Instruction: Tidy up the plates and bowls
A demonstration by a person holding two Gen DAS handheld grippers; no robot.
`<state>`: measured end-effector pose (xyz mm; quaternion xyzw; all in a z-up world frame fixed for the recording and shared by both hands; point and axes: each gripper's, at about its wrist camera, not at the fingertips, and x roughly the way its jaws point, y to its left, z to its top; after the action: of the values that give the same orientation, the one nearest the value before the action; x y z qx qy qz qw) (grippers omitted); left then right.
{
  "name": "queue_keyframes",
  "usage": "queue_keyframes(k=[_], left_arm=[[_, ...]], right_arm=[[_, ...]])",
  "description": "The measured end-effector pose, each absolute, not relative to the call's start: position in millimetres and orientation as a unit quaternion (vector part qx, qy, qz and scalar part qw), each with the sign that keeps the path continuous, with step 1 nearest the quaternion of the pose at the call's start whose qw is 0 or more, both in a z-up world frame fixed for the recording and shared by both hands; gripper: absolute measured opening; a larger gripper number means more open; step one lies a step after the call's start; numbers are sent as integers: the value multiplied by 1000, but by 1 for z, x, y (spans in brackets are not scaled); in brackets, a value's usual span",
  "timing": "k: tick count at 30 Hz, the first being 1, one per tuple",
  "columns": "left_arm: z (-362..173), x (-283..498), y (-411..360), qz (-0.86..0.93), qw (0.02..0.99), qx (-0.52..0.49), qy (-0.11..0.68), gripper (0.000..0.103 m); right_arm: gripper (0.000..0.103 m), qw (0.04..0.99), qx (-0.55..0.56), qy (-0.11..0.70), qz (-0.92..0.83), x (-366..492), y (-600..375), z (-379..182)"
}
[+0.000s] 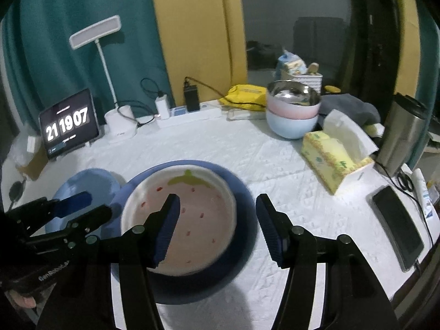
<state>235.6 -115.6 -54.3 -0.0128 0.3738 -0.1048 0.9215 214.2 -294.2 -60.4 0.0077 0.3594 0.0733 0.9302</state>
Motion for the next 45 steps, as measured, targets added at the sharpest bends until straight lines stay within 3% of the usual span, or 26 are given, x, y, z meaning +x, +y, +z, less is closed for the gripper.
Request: queue_keyframes(k=[25,28,39,45], left_arm=[[-69,245,-123,-99,911,-19,401,46],[-71,246,-125,-99,910,-18,402,46],[-72,250,-123,-75,914,-22,399,46],[-73,249,-124,-81,914,-35,396,36]], right_arm=[[60,920,42,383,71,220,-337,-90],[52,915,42,396,70,224,-337,-97],[46,903,93,412,82,231,-339,-109],[37,903,101,409,83,230,-335,-109]])
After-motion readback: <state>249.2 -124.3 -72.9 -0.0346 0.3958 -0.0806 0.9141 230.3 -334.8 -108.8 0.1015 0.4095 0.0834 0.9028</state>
